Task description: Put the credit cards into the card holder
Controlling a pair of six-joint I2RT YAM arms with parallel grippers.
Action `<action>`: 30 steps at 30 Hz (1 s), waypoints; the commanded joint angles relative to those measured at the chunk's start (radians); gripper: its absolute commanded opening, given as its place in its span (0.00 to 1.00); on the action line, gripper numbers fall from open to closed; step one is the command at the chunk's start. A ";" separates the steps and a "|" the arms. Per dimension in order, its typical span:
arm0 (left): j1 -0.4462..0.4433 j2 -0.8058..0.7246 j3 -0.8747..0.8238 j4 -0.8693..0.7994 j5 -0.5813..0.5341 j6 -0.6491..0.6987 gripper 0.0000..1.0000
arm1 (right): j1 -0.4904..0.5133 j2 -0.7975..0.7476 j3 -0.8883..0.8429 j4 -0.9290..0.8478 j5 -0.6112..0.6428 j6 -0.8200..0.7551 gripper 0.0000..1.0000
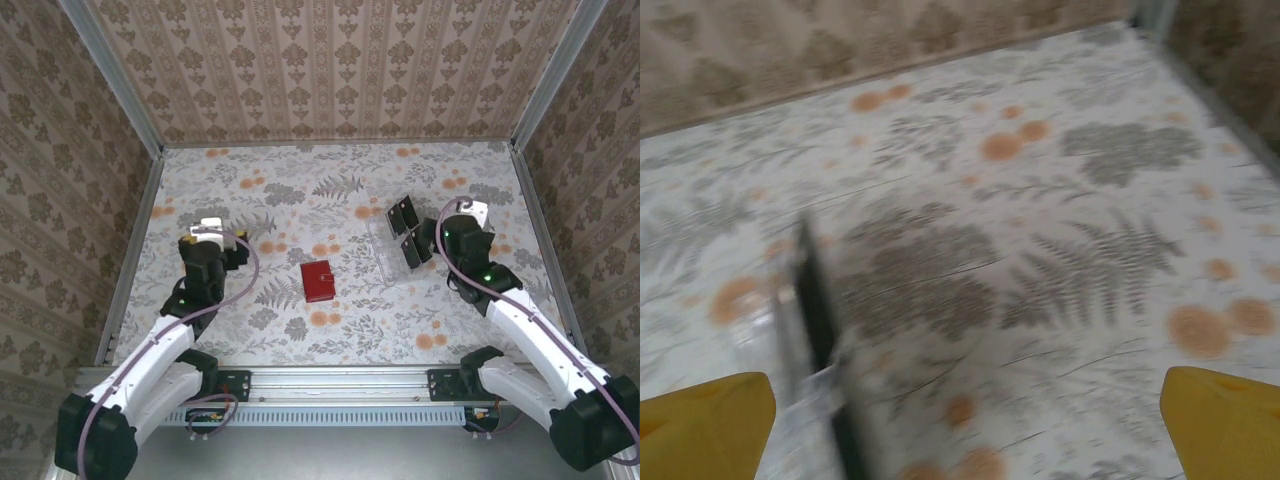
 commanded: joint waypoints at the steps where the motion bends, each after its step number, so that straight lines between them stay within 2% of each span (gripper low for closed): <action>1: 0.093 0.041 -0.031 0.140 -0.042 0.069 1.00 | -0.082 0.058 -0.010 0.100 0.064 -0.064 1.00; 4: 0.179 0.095 -0.059 0.209 -0.004 0.070 1.00 | -0.151 0.126 -0.010 0.121 0.036 -0.044 1.00; 8: 0.229 0.178 -0.075 0.315 0.029 0.114 1.00 | -0.183 0.201 -0.010 0.166 0.057 -0.029 1.00; 13: 0.245 0.245 -0.096 0.404 0.066 0.192 1.00 | -0.194 0.259 -0.020 0.216 0.075 -0.078 1.00; 19: 0.258 0.320 -0.119 0.489 0.120 0.187 1.00 | -0.206 0.243 -0.086 0.321 0.033 -0.098 1.00; 30: 0.273 0.619 -0.045 0.714 0.230 0.203 1.00 | -0.240 0.237 -0.152 0.445 -0.012 -0.157 1.00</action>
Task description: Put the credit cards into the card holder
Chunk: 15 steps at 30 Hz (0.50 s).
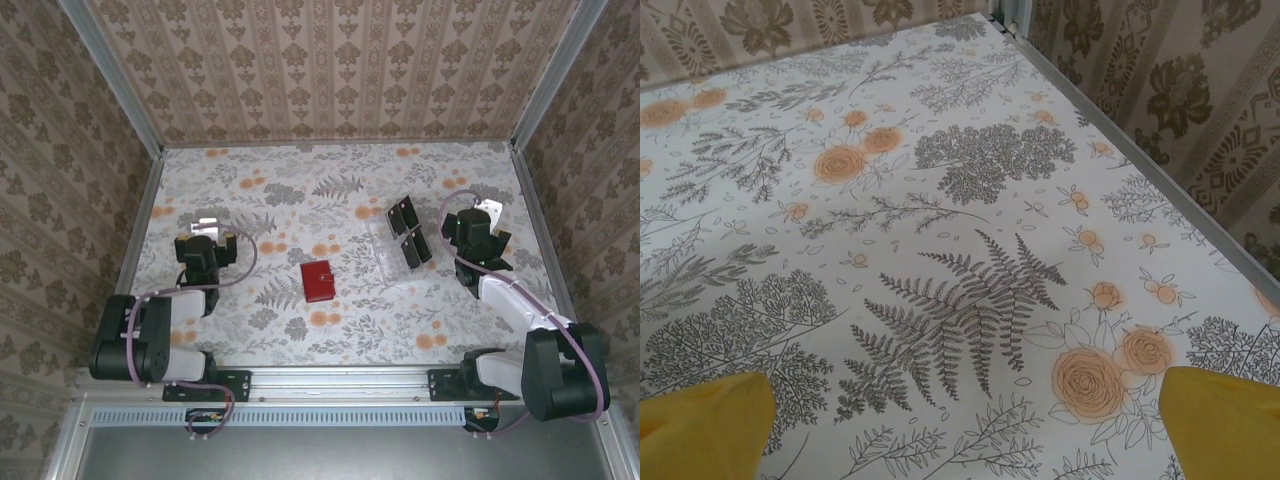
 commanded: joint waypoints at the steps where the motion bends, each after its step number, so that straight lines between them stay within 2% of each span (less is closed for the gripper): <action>1: 0.021 0.067 0.041 0.131 0.070 0.019 1.00 | -0.010 -0.005 -0.036 0.094 -0.021 -0.042 1.00; 6: 0.048 0.163 0.050 0.213 0.121 0.013 1.00 | -0.019 0.039 -0.084 0.261 -0.082 -0.073 1.00; 7: 0.052 0.154 0.068 0.161 0.127 0.001 1.00 | -0.020 0.054 -0.089 0.295 -0.093 -0.079 1.00; 12: 0.086 0.158 0.081 0.142 0.172 -0.020 1.00 | -0.019 0.172 -0.101 0.446 -0.160 -0.127 1.00; 15: 0.085 0.158 0.082 0.137 0.172 -0.023 1.00 | -0.016 0.200 -0.072 0.448 -0.199 -0.181 1.00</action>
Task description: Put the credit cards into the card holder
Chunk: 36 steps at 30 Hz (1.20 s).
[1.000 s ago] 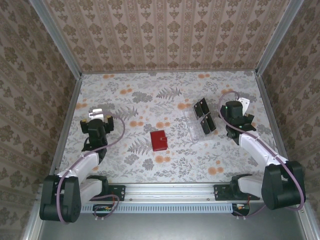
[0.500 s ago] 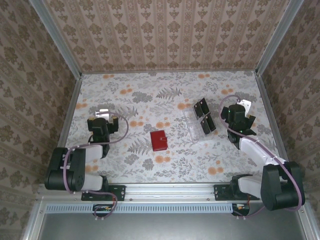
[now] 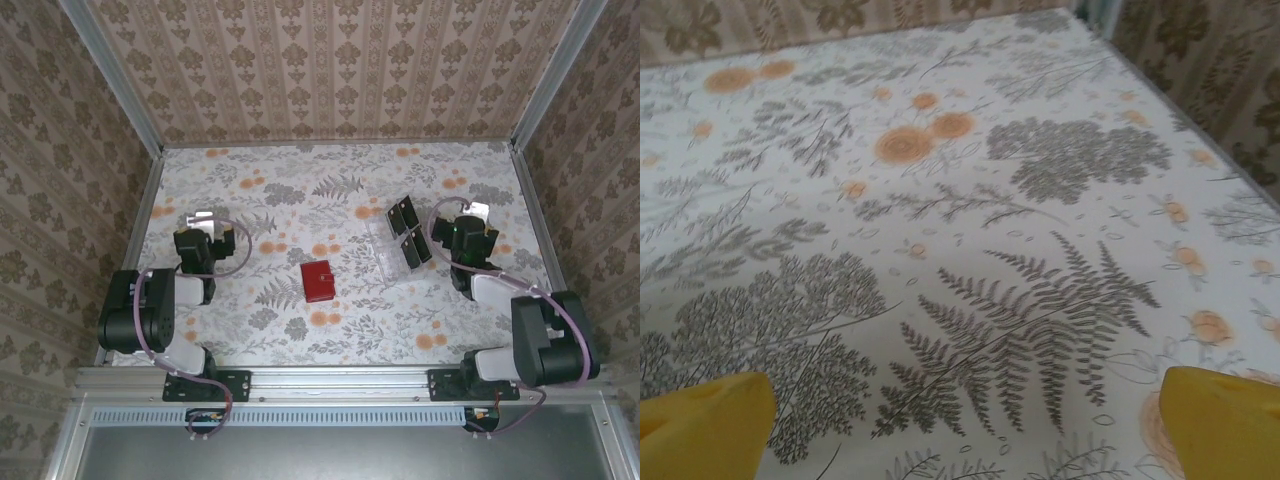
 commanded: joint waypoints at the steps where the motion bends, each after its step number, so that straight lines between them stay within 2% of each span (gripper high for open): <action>1: 0.004 0.002 0.023 0.022 0.035 -0.019 1.00 | -0.003 0.037 0.007 0.137 -0.069 -0.080 1.00; 9: 0.004 0.001 0.024 0.020 0.035 -0.018 1.00 | -0.003 0.174 -0.113 0.496 -0.149 -0.118 1.00; 16: 0.007 0.002 0.029 0.013 0.041 -0.022 1.00 | -0.033 0.164 -0.058 0.365 -0.239 -0.111 1.00; 36: 0.004 0.001 0.024 0.020 0.044 -0.015 1.00 | -0.030 0.158 -0.066 0.376 -0.234 -0.114 1.00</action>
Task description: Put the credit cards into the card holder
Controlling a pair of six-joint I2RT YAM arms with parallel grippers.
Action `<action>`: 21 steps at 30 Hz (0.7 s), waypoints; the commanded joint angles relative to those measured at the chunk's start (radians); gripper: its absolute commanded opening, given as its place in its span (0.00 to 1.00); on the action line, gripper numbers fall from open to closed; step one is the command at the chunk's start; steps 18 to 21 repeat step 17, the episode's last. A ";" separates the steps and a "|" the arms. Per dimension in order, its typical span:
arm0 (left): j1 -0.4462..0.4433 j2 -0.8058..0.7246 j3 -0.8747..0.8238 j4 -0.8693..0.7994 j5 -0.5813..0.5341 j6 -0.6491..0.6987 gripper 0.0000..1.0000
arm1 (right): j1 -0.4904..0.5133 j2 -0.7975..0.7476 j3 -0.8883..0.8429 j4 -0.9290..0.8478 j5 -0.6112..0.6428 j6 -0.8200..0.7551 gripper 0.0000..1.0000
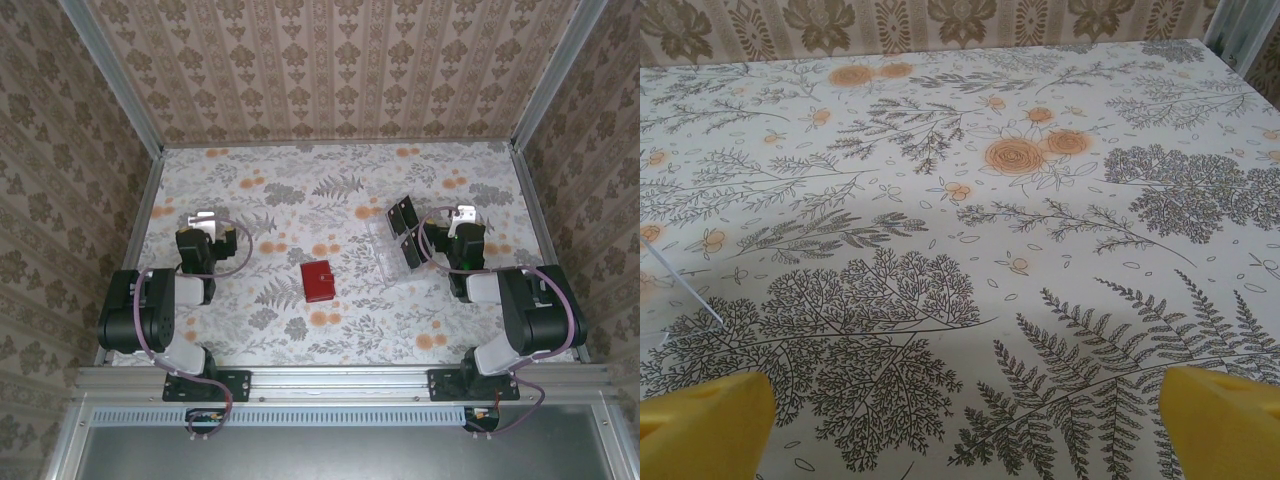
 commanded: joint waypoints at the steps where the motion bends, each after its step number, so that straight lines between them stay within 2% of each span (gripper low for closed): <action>1: 0.004 0.000 0.024 0.023 0.016 -0.014 1.00 | 0.002 0.001 0.009 0.028 -0.016 -0.003 1.00; 21: 0.004 0.001 0.024 0.023 0.015 -0.014 1.00 | 0.002 0.001 0.010 0.026 -0.021 -0.005 1.00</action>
